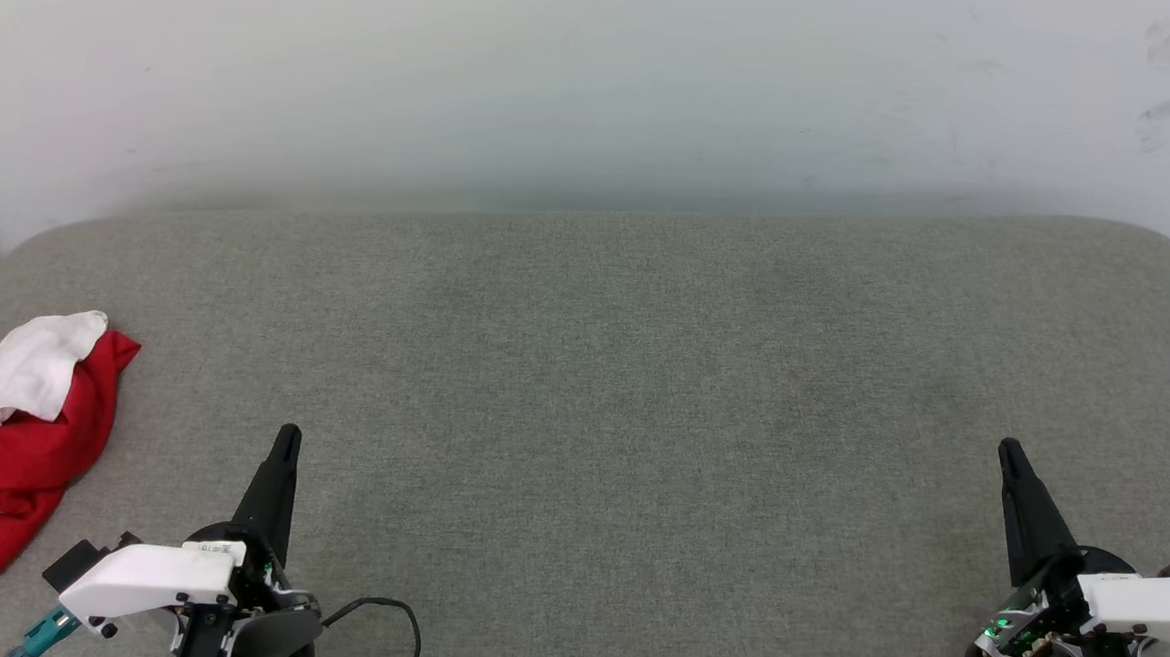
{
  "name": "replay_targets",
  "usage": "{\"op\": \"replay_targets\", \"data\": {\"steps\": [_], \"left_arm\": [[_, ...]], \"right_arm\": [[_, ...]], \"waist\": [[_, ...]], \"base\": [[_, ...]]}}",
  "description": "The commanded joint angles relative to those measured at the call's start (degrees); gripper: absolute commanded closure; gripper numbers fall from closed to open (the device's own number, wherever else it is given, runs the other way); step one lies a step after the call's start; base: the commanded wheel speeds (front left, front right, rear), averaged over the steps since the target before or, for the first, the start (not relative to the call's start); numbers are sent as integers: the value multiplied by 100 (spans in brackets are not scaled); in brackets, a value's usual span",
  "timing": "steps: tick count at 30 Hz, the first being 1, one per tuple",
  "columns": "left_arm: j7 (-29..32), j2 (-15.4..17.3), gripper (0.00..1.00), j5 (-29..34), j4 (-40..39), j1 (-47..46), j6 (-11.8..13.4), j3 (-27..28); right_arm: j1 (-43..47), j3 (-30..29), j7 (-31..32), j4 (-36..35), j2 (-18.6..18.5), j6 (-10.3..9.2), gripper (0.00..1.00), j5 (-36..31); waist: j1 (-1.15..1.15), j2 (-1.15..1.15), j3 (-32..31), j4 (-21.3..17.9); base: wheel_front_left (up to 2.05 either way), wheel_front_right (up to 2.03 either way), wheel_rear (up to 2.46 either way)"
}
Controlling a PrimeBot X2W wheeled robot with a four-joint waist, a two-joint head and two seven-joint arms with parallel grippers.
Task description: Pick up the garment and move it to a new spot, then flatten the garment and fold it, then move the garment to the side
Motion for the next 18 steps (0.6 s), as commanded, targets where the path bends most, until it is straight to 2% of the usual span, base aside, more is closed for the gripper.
{"op": "replay_targets", "data": {"steps": [1, 18], "left_arm": [[11, -5, 100, 13, 4, -49, -18, 10], [9, -5, 100, 11, 4, -48, -18, 7]], "right_arm": [[-69, 3, 4, 3, 14, -1, 100, -27], [-69, 2, 3, 3, 14, -2, 100, -26]], "waist": [[0, 0, 0, 0], [0, 0, 0, 0]], "base": [[0, 0, 0], [0, 0, 0]]}}
